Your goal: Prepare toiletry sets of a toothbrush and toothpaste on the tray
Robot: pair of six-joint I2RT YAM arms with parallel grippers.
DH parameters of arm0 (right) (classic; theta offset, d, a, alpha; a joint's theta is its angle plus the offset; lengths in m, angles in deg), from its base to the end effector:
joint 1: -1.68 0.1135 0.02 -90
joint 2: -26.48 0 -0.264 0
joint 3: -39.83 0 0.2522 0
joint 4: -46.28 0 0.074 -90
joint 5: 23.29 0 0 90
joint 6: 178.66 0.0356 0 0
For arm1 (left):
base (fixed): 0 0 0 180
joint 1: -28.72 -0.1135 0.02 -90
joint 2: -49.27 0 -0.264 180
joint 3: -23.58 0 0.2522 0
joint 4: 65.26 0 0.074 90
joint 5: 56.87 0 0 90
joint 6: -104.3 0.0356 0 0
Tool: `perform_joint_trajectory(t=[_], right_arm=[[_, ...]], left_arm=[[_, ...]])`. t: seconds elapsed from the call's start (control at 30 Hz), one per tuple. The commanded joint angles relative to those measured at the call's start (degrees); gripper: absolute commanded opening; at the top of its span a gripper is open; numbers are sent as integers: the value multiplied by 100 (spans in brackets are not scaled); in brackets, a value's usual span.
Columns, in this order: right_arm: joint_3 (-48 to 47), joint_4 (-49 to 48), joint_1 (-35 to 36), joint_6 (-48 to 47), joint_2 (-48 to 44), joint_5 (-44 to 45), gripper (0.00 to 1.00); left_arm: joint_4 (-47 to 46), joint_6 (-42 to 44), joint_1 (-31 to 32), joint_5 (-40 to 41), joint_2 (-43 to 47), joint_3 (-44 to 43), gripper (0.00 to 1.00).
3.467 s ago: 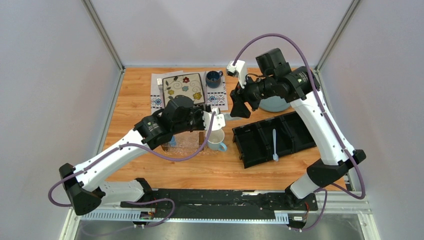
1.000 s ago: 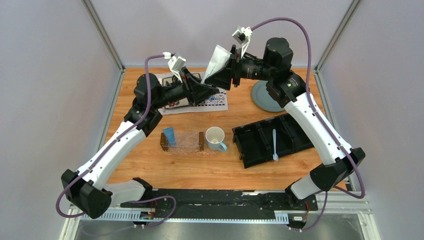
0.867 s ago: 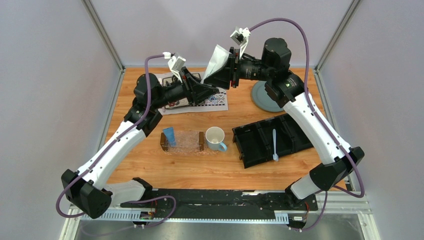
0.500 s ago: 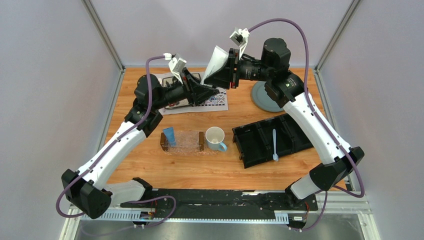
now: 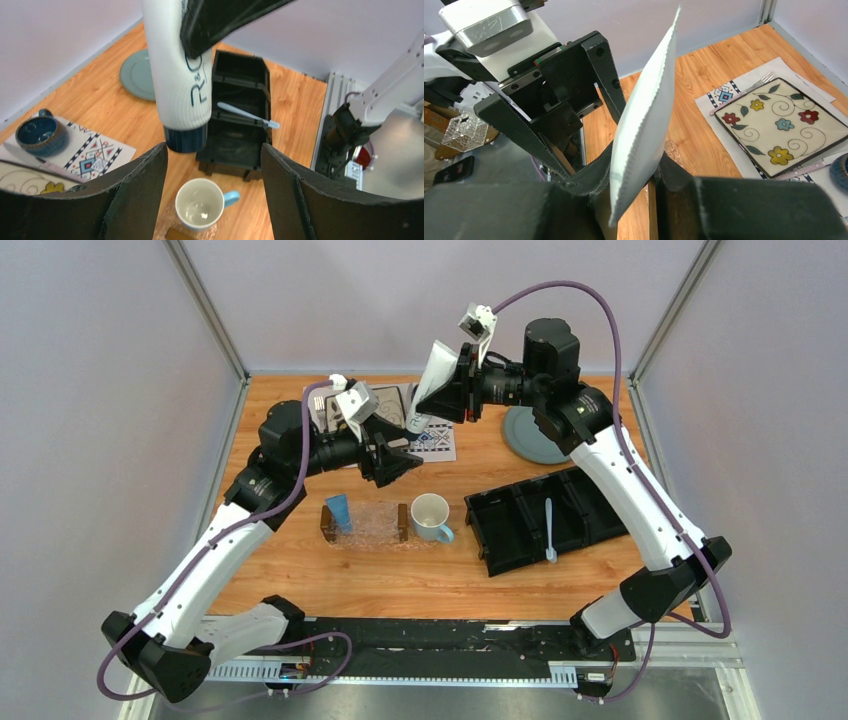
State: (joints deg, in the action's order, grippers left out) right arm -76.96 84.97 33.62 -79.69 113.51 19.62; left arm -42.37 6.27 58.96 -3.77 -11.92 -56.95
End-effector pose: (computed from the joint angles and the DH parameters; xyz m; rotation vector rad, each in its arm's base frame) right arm 0.2597 0.1926 0.4871 -0.9711 1.5589 1.2170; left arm 0.1905 -0.1358 0.4220 0.8227 1.5143 -1.0249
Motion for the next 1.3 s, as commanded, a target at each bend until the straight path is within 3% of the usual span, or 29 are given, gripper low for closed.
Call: perform_joint_trajectory(t=[0.0, 0.3, 0.5, 0.77, 1.27], right_arm=[[-289, 519, -13, -817, -300, 7, 8], [-324, 2488, 101, -2679, -238, -257, 8], [177, 2789, 373, -3199, -449, -178, 8], [537, 3053, 813, -3788, -546, 94, 8], [617, 3053, 1174, -3947, -485, 279, 8]], left_arm=[[1072, 1145, -62, 34, 309, -275, 76], [2093, 1946, -106, -132, 406, -1092, 76], [2059, 2077, -150, -956, 239, -1269, 77], [1620, 1981, -159, -1450, 37, -1208, 79], [978, 1498, -159, -2276, -104, -865, 80]])
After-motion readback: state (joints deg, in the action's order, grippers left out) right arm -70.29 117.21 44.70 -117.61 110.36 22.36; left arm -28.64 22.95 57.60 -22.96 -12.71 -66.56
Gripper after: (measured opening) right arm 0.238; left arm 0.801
